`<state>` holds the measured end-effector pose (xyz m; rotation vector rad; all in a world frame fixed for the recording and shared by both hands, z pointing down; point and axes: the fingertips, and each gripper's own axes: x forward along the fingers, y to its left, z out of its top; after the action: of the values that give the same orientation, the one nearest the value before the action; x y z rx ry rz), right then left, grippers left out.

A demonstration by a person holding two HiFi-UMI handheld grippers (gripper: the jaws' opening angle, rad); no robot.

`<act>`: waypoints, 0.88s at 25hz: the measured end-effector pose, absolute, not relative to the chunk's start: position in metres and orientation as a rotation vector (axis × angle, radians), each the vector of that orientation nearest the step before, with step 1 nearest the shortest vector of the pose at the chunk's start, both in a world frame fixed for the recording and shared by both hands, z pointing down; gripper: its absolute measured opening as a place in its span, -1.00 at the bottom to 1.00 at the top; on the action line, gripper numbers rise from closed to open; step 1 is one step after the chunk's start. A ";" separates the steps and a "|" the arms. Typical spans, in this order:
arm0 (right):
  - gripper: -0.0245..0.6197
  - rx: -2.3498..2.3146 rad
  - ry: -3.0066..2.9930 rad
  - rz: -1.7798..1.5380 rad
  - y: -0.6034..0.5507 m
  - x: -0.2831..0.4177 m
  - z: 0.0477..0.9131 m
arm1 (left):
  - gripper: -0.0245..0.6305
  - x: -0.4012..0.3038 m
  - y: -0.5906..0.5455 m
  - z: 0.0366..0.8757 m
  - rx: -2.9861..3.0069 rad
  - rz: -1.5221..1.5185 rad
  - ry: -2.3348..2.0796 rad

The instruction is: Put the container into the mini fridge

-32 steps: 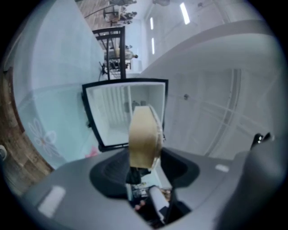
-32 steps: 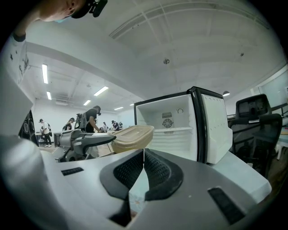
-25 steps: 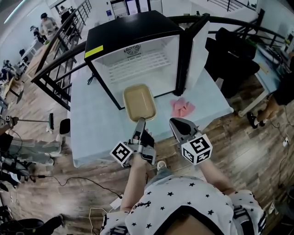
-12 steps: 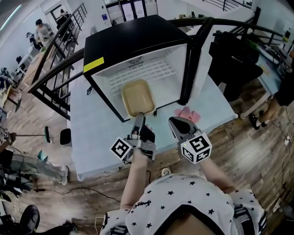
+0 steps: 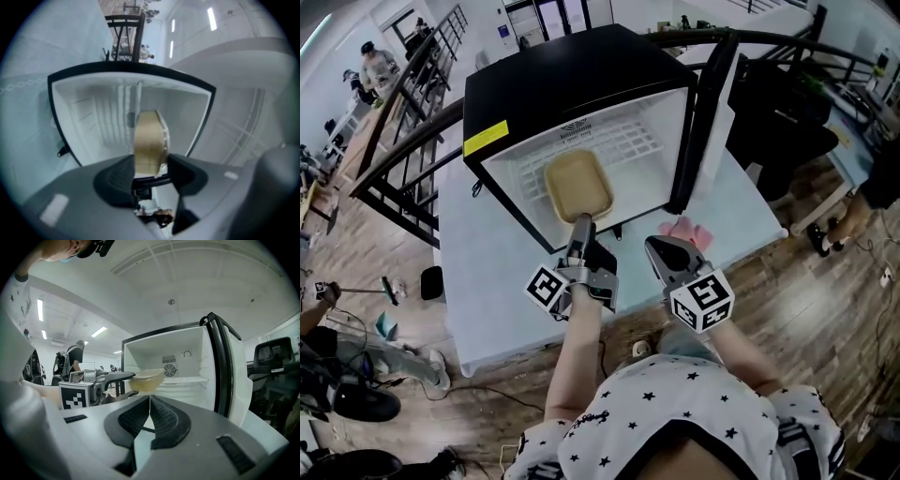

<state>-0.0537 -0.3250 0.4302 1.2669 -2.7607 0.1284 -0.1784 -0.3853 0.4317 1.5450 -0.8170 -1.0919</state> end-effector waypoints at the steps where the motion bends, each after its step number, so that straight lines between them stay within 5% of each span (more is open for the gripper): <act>1: -0.86 1.264 -2.759 0.132 -0.326 -0.054 0.432 | -0.26 -0.178 -0.389 0.433 1.539 -1.096 -0.815; 22: -0.86 1.131 -2.810 0.114 -0.391 -0.062 0.435 | -0.26 -0.183 -0.463 0.423 1.490 -1.203 -0.861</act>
<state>-0.0617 -0.3910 0.4353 1.1314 -2.8096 0.1136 -0.1827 -0.4630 0.4231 1.4900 -0.8612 -1.2027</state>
